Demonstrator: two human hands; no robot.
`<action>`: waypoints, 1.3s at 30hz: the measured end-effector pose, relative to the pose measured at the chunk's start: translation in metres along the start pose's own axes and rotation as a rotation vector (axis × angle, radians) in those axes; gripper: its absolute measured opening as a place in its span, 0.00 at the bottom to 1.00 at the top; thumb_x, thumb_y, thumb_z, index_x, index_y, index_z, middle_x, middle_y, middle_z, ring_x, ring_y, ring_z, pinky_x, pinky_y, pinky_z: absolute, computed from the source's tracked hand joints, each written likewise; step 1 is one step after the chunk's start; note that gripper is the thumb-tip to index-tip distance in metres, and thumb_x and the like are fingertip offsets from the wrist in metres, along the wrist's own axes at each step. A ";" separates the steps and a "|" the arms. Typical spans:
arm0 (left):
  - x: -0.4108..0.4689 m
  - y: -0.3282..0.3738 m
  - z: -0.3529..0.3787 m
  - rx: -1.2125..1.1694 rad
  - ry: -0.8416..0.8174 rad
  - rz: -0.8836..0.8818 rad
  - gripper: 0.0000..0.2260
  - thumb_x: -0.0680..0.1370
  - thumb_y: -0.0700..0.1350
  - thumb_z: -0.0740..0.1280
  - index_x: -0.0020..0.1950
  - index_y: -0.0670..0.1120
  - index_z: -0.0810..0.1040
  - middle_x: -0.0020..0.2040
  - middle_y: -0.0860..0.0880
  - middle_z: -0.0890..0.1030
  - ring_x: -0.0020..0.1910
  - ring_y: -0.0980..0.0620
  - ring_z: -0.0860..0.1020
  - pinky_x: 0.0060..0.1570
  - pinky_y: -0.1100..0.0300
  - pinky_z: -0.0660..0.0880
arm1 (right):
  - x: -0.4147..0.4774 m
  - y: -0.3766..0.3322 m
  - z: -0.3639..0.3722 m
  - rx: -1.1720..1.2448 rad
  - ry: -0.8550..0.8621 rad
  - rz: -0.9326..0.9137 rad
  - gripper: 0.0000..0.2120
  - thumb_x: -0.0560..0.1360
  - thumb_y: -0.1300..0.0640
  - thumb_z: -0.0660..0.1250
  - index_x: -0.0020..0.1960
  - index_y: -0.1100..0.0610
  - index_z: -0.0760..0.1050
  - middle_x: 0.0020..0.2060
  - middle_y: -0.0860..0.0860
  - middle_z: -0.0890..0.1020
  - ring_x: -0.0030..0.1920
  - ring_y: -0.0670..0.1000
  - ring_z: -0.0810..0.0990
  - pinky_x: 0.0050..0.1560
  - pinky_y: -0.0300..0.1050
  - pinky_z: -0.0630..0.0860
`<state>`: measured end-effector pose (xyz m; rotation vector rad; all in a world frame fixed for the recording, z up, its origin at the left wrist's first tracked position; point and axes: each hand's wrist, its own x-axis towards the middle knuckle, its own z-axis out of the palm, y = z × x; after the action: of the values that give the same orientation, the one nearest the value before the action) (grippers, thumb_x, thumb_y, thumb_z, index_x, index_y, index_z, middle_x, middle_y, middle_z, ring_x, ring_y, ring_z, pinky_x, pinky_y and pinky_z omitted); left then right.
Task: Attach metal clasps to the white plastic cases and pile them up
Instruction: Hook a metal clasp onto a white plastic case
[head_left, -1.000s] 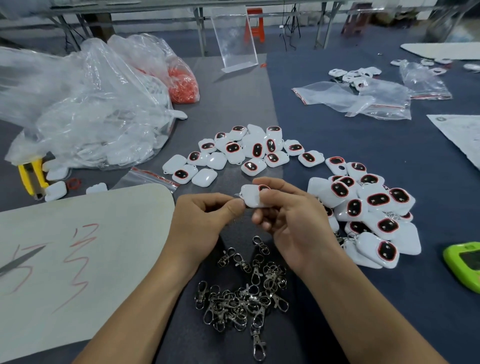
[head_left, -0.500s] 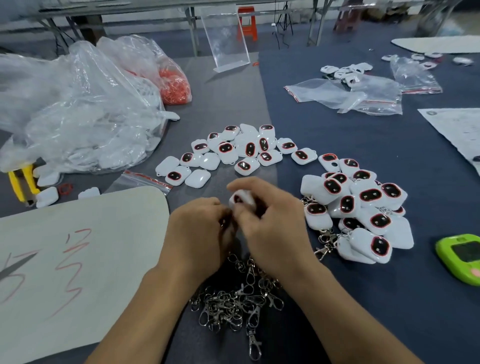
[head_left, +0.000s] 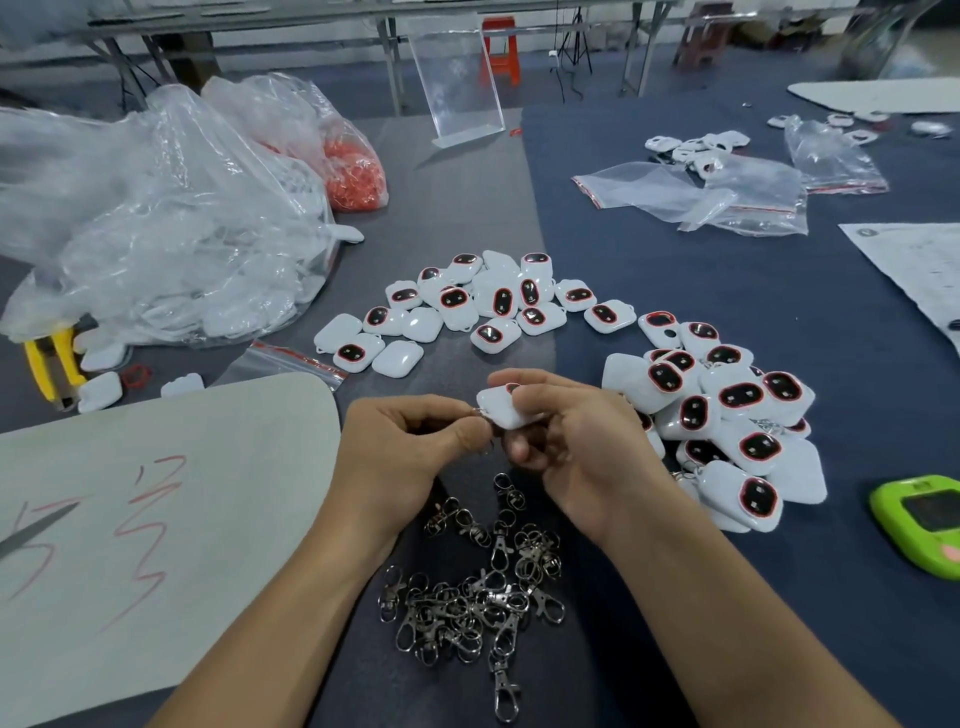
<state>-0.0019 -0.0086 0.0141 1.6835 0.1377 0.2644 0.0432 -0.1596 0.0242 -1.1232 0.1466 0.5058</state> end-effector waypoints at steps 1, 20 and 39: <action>-0.001 0.001 0.000 0.007 0.006 0.004 0.10 0.69 0.35 0.78 0.37 0.51 0.88 0.34 0.47 0.86 0.33 0.57 0.81 0.38 0.64 0.76 | 0.000 0.000 0.001 -0.005 0.010 -0.022 0.11 0.76 0.69 0.63 0.51 0.63 0.83 0.37 0.60 0.84 0.25 0.50 0.73 0.27 0.40 0.66; -0.003 0.002 -0.001 0.391 0.031 0.026 0.06 0.65 0.48 0.73 0.39 0.59 0.85 0.34 0.59 0.84 0.33 0.62 0.81 0.39 0.68 0.75 | 0.002 0.005 -0.001 -0.348 0.255 -0.272 0.09 0.74 0.66 0.67 0.43 0.53 0.80 0.29 0.53 0.81 0.21 0.49 0.72 0.23 0.38 0.67; -0.002 -0.007 -0.002 0.436 0.007 0.212 0.10 0.73 0.48 0.74 0.49 0.63 0.85 0.42 0.64 0.85 0.42 0.59 0.83 0.43 0.70 0.75 | 0.003 -0.007 -0.012 -0.607 0.351 -0.364 0.03 0.74 0.59 0.67 0.44 0.54 0.80 0.29 0.47 0.81 0.25 0.44 0.73 0.27 0.37 0.68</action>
<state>-0.0035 -0.0060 0.0073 2.1348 0.0210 0.4211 0.0508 -0.1714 0.0236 -1.7867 0.0897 0.0112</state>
